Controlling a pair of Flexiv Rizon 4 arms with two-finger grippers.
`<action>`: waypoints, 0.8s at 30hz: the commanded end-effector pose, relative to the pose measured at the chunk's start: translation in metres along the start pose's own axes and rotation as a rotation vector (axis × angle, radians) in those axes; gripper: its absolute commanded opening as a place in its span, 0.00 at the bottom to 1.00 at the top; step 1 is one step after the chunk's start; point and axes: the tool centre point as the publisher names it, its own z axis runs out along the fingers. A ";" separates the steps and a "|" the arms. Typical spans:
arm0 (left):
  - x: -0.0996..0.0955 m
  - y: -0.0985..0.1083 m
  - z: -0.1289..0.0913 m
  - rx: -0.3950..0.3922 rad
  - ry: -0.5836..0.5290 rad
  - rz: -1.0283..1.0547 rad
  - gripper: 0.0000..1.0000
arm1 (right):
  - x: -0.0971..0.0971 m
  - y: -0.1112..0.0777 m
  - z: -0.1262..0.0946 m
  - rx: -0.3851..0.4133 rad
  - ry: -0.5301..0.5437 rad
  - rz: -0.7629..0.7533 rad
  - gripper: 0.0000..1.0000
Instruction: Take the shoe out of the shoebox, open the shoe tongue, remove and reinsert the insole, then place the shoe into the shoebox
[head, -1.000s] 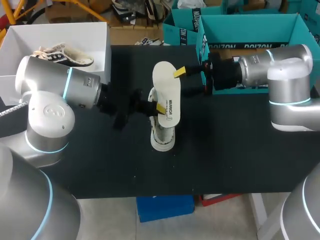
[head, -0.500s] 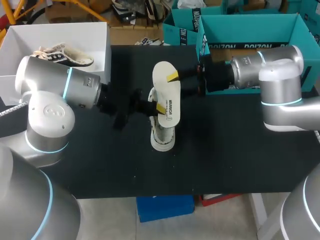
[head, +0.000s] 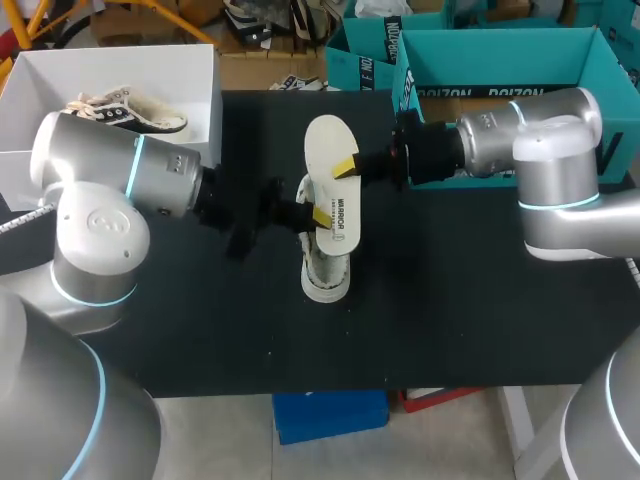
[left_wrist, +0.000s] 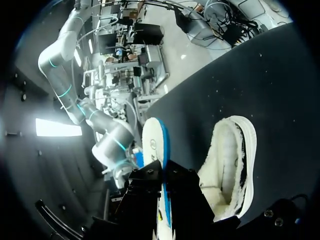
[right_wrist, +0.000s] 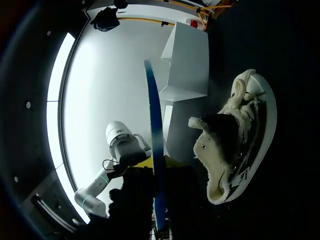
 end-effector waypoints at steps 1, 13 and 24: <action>0.000 -0.002 0.001 -0.005 0.001 0.003 0.00 | -0.001 0.001 0.001 0.002 -0.001 0.001 0.00; 0.001 -0.002 0.000 -0.011 0.008 -0.026 1.00 | -0.001 0.001 0.001 0.002 -0.001 0.001 0.00; -0.014 0.004 -0.035 -0.077 0.249 -0.194 1.00 | -0.001 0.001 0.001 0.002 -0.001 0.001 0.00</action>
